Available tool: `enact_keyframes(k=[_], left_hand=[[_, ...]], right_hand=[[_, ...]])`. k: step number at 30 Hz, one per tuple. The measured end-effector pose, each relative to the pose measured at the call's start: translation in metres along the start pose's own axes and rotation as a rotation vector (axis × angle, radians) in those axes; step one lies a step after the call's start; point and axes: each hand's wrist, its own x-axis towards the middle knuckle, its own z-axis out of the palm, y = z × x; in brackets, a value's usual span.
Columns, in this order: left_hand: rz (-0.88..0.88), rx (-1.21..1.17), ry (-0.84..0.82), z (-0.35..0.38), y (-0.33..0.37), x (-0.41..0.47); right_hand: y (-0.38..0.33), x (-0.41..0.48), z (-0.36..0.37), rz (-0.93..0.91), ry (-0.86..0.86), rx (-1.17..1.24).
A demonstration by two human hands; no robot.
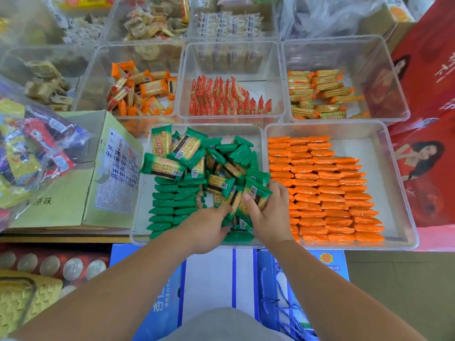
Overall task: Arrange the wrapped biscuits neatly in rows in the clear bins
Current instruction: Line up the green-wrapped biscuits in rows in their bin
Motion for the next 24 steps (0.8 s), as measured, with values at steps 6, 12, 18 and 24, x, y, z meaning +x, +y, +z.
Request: enact_keyframes(k=[6,12,18,24], left_hand=[[0.121,0.232,0.162,0.021,-0.02,-0.02],[0.226,0.231,0.215,0.023,-0.031,-0.015],[0.189,0.132,0.263,0.027,-0.035,-0.017],[0.247,0.008,0.545,0.028,-0.036,-0.024]], right_hand=[[-0.007,0.001,-0.006,-0.012,-0.063,0.006],[-0.046,0.015,-0.003,-0.156,0.158,-0.282],[-0.066,0.04,0.028,-0.016,-0.215,-0.154],[-0.054,0.044,0.046,0.062,-0.521,-0.416]])
